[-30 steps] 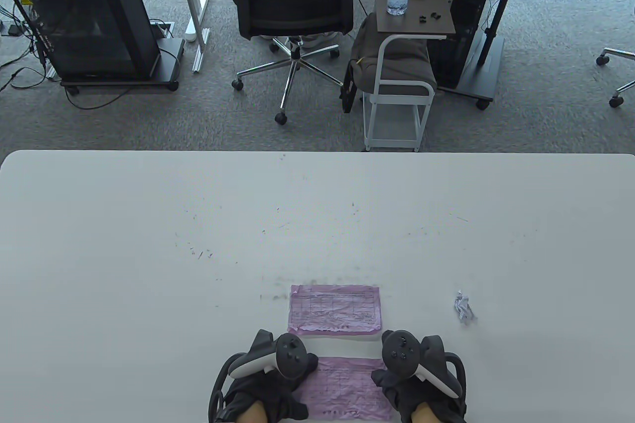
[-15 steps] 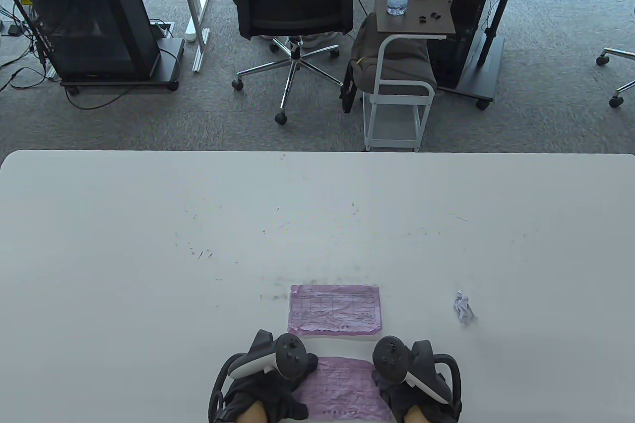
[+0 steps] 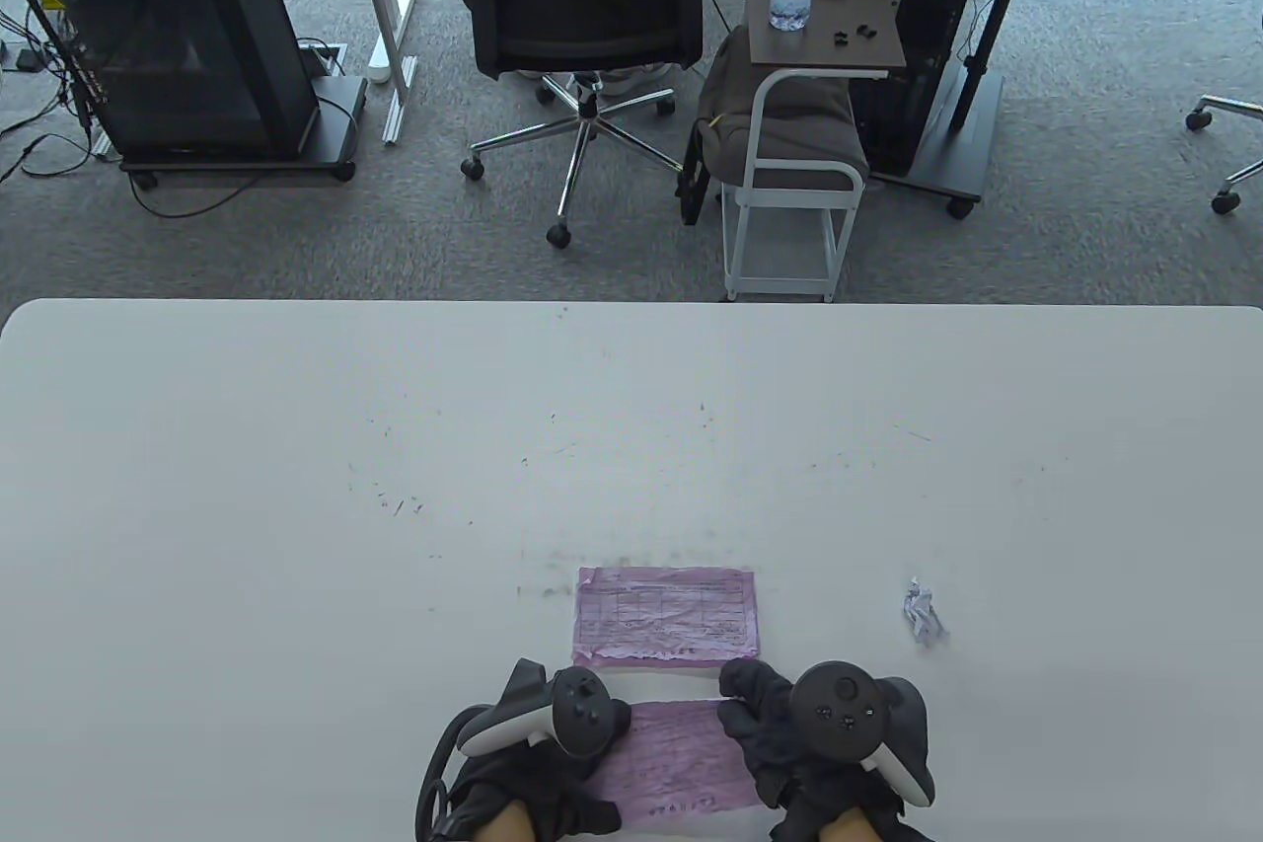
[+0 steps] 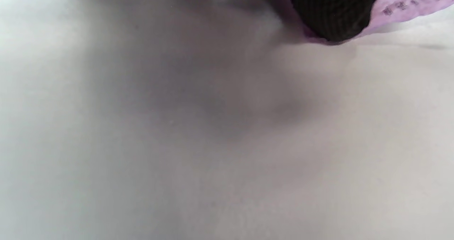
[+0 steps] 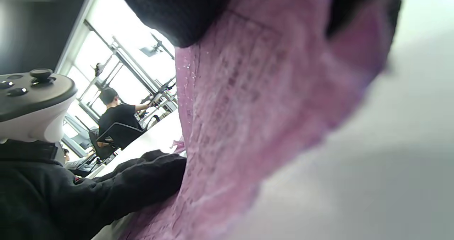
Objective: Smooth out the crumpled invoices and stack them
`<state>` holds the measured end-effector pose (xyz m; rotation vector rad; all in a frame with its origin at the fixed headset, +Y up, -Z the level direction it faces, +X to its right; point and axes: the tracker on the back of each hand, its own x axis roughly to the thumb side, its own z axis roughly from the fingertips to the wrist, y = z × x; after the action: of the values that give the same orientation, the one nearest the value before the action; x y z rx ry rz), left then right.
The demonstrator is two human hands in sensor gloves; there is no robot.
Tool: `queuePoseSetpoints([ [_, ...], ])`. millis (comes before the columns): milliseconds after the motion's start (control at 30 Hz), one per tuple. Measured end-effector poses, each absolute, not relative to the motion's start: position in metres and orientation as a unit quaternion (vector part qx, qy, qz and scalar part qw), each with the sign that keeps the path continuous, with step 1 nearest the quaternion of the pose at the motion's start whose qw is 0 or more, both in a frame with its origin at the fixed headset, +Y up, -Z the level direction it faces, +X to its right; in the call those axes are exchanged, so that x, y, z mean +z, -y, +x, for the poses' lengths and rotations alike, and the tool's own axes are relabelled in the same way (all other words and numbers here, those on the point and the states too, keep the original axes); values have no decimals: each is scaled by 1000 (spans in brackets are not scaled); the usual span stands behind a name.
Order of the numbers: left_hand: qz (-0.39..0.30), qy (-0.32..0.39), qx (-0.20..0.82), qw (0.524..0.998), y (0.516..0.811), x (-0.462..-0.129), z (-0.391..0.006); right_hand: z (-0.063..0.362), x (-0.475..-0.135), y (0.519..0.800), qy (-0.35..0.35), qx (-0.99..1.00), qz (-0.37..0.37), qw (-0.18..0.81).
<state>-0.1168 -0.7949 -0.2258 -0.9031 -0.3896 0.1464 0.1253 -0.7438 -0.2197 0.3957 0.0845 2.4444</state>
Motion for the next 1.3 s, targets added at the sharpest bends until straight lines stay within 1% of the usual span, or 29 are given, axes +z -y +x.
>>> queuePoseSetpoints([
  [33, -433, 187, 70, 879, 795, -226, -117, 123, -218, 742, -17, 936, 157, 316],
  [67, -433, 187, 70, 879, 795, -226, -117, 118, -216, 736, 18, 941, 171, 291],
  [167, -428, 185, 70, 882, 794, -225, -117, 109, -211, 727, 51, 947, 205, 243],
  [300, -425, 191, 95, 879, 792, -226, -121, 105, -204, 713, 99, 949, 227, 195],
  [367, -421, 194, 132, 876, 789, -228, -125, 104, -201, 707, 116, 948, 236, 179],
  [400, -397, 198, 174, 879, 785, -230, -130, 103, -199, 702, 132, 949, 242, 151],
  [433, -379, 200, 199, 881, 782, -231, -133, 103, -197, 700, 139, 949, 244, 144],
  [500, -335, 196, 259, 885, 775, -234, -142, 101, -194, 695, 147, 944, 249, 156],
  [567, -303, 195, 328, 874, 773, -235, -150, 99, -190, 688, 158, 937, 254, 183],
  [600, -286, 193, 388, 855, 773, -235, -155, 101, -188, 683, 172, 927, 256, 215],
  [667, -270, 189, 504, 798, 775, -236, -161, 110, -188, 675, 194, 905, 231, 299],
  [700, -262, 183, 581, 749, 776, -235, -163, 118, -189, 674, 196, 883, 206, 373],
  [767, -262, 181, 661, 679, 780, -234, -163, 130, -191, 677, 190, 847, 163, 470],
  [800, -277, 188, 691, 641, 783, -234, -161, 137, -193, 680, 185, 834, 137, 501],
  [833, -298, 197, 713, 603, 785, -234, -157, 143, -195, 684, 172, 832, 115, 515],
  [900, -325, 203, 734, 561, 787, -232, -150, 150, -198, 690, 163, 835, 90, 518],
  [933, -329, 202, 733, 560, 787, -231, -147, 153, -199, 692, 158, 838, 77, 517],
  [1000, -329, 209, 722, 571, 785, -232, -144, 156, -202, 698, 149, 840, 55, 519],
  [1100, -308, 199, 721, 588, 782, -233, -148, 158, -204, 703, 140, 849, 36, 509],
  [1167, -268, 188, 715, 618, 778, -234, -154, 159, -205, 706, 124, 855, 24, 504],
  [1300, -202, 180, 710, 650, 770, -236, -162, 159, -206, 710, 112, 859, 23, 499],
])
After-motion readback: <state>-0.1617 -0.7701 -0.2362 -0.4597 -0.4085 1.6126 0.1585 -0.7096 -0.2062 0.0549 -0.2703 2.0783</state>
